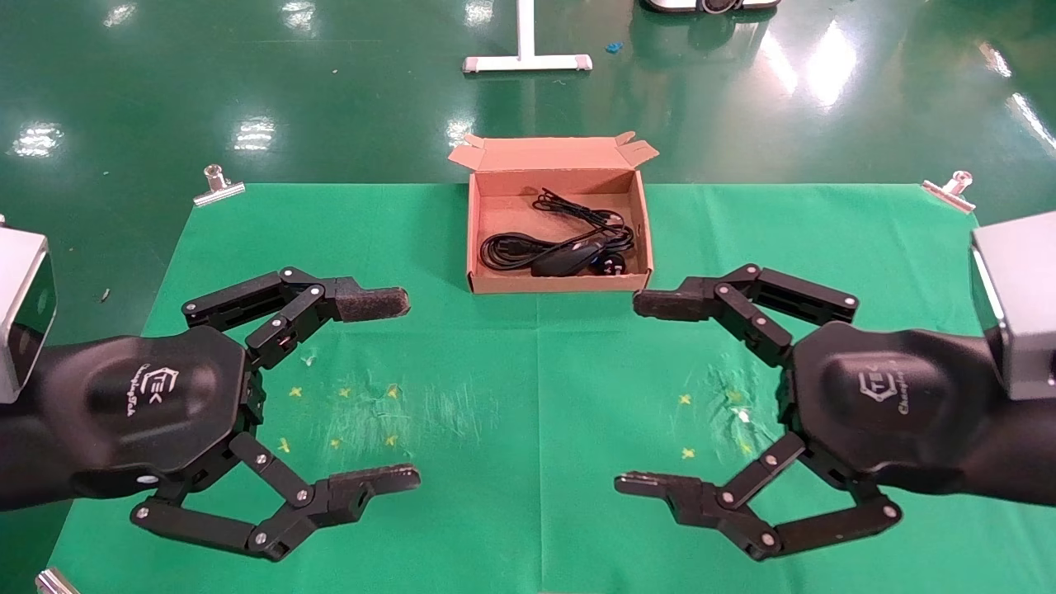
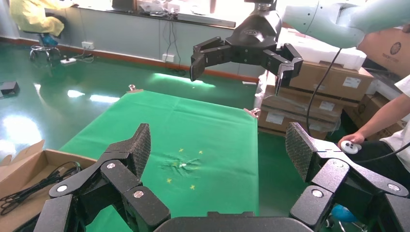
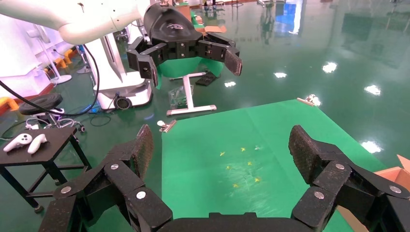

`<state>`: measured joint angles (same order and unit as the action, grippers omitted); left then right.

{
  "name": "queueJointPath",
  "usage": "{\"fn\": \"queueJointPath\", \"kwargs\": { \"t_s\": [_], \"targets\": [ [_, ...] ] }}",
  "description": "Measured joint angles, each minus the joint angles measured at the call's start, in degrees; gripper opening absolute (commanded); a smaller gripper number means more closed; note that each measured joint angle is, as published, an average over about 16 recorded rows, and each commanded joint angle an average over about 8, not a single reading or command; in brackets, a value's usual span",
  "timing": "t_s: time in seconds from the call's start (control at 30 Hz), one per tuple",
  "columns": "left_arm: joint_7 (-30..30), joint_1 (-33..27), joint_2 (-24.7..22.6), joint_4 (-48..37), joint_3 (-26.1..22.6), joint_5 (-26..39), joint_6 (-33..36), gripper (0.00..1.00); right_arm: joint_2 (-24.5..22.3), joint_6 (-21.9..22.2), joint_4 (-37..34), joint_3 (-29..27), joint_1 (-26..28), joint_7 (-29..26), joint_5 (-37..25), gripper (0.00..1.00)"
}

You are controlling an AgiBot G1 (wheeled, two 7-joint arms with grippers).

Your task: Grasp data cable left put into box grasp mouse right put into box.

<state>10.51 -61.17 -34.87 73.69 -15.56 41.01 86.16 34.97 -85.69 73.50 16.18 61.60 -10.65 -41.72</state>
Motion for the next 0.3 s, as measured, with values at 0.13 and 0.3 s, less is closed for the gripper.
{"fn": "queueJointPath", "kwargs": {
  "t_s": [0.13, 0.3],
  "targets": [
    [0.06, -0.09, -0.03, -0.03, -0.11, 0.20, -0.12, 1.00, 0.00, 0.01, 0.00, 0.00, 0.01, 0.00, -0.01, 1.00],
    [0.11, -0.16, -0.05, -0.04, -0.18, 0.34, -0.19, 1.00, 0.00, 0.02, 0.00, 0.00, 0.01, 0.00, -0.02, 1.00]
  ]
}}
